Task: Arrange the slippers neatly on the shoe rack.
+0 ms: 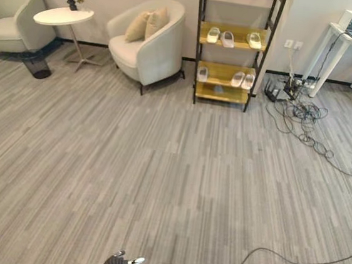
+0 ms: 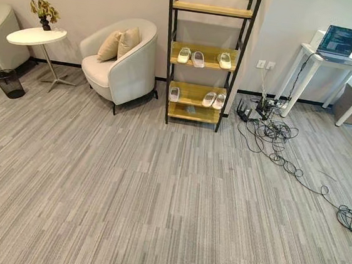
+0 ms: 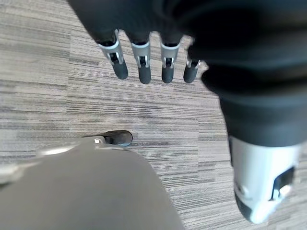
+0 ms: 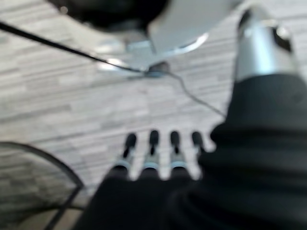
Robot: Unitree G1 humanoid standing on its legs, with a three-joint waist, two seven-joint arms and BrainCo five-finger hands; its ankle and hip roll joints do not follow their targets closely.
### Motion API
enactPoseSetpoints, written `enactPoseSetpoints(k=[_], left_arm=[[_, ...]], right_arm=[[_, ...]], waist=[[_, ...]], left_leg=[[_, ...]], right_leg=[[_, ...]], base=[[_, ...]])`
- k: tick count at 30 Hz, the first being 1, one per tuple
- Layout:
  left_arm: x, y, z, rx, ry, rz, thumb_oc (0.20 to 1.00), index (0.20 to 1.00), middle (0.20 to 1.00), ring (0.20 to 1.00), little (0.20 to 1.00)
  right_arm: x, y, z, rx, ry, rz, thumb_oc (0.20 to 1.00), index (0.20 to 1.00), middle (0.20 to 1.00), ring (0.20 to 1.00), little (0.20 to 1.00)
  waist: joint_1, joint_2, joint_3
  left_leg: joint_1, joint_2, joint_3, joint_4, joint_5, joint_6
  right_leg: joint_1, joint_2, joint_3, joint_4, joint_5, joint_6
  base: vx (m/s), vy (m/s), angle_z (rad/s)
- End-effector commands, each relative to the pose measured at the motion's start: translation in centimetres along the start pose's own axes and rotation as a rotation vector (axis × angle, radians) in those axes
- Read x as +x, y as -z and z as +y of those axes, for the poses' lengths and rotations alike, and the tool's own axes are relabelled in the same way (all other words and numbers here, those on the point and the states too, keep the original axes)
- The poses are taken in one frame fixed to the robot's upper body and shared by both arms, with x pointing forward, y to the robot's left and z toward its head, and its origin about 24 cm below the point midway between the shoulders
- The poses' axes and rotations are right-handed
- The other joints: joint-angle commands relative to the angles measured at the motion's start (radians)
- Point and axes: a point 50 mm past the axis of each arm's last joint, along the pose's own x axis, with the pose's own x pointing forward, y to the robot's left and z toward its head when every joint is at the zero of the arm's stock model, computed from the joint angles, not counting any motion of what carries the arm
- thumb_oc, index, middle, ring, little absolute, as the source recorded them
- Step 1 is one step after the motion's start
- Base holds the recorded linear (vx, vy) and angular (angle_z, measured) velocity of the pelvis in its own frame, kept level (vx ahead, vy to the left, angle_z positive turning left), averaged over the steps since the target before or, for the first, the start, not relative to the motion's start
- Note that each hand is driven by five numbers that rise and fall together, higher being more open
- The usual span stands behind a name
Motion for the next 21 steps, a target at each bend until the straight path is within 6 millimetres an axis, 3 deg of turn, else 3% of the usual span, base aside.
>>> enactPoseSetpoints(k=[1,13,14,15,17,19,21], left_arm=[[0.2,-0.8,-4.2,0.013,0.112,0.004,1.000,1.000,1.000,1.000,1.000],[0.3,-2.1,-5.2,0.120,0.151,-0.033,1.000,1.000,1.000,1.000,1.000],[0.4,-2.5,-4.8,0.142,0.145,-0.039,1.000,1.000,1.000,1.000,1.000],[0.5,-2.8,-4.7,0.149,0.144,-0.045,1.000,1.000,1.000,1.000,1.000],[0.6,-3.9,-4.8,0.182,0.150,-0.071,1.000,1.000,1.000,1.000,1.000],[0.6,-4.2,-4.7,0.197,0.144,-0.083,1.000,1.000,1.000,1.000,1.000],[0.6,-4.6,-5.0,0.208,0.149,-0.104,1.000,1.000,1.000,1.000,1.000]], right_arm=[[-0.1,-0.2,2.0,0.031,-0.038,-0.005,1.000,1.000,1.000,1.000,1.000],[0.0,-1.5,1.1,0.088,0.004,-0.058,1.000,1.000,1.000,1.000,1.000],[0.0,-2.1,0.9,0.070,0.004,-0.075,1.000,1.000,1.000,1.000,1.000],[0.0,-2.3,0.7,0.066,0.009,-0.078,1.000,1.000,1.000,1.000,1.000],[0.0,-2.4,0.2,0.056,0.025,-0.069,1.000,1.000,1.000,1.000,1.000],[0.0,-2.7,0.0,0.043,0.031,-0.075,1.000,1.000,1.000,1.000,1.000],[-0.1,-3.8,-0.1,0.002,0.040,-0.098,1.000,1.000,1.000,1.000,1.000]], waist=[[0.001,0.018,-0.013],[-0.041,0.055,-0.010],[-0.048,0.051,-0.001],[-0.050,0.043,0.005],[-0.060,0.013,0.021],[-0.063,0.011,0.024],[-0.049,0.018,0.034]], left_leg=[[0.005,0.003,0.019,0.003,-0.004,-0.017],[0.039,0.036,0.045,0.003,-0.013,-0.050],[0.053,0.052,0.064,0.026,-0.026,-0.083],[0.030,0.057,0.076,0.091,-0.049,-0.095],[-0.080,0.089,0.104,0.294,-0.080,-0.126],[-0.126,0.096,0.109,0.365,-0.076,-0.123],[-0.201,0.031,0.081,0.348,-0.077,-0.089]], right_leg=[[0.006,0.010,0.011,0.004,0.038,0.002],[0.006,0.031,0.061,0.013,0.029,-0.021],[-0.002,0.038,0.088,0.033,0.025,-0.034],[-0.001,0.032,0.091,0.034,0.026,-0.037],[0.003,0.002,0.083,0.023,0.036,-0.039],[-0.002,-0.003,0.075,0.017,0.038,-0.037],[-0.012,-0.003,0.080,0.015,0.027,-0.034]], base=[[0.00,-0.051,-0.14],[0.01,-0.094,-0.10],[0.02,-0.172,-0.17],[0.02,-0.246,-0.28],[-0.01,-0.197,-0.19],[0.01,-0.082,0.13],[0.07,0.014,0.11]])
